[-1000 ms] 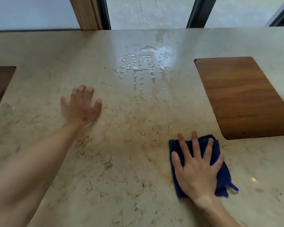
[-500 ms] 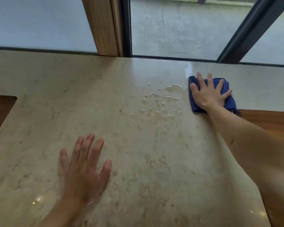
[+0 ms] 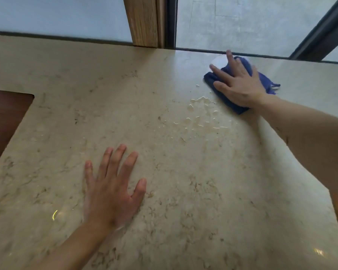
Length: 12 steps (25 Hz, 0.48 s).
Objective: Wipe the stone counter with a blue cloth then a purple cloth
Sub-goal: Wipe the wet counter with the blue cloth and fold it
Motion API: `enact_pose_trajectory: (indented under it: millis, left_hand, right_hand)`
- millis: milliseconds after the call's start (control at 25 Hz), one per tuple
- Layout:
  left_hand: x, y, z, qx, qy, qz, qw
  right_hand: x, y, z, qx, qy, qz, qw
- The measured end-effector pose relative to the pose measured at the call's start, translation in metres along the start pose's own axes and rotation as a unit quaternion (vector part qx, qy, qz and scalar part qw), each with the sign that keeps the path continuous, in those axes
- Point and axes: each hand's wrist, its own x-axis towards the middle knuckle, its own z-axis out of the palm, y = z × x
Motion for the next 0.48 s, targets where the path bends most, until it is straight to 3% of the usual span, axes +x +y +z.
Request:
enact_pose_trajectory:
  millis: [160,480]
  left_hand:
    - [0.001,-0.001,-0.002,-0.016,-0.026,-0.011,0.999]
    - [0.003,-0.005,0.000,-0.044,0.009,0.012,0.999]
  right_hand:
    - [-0.105,-0.038,0.020,0.019,0.017,-0.012,1.000]
    - [-0.389,-0.135,0.080,0.003,0.013,0.051,0.999]
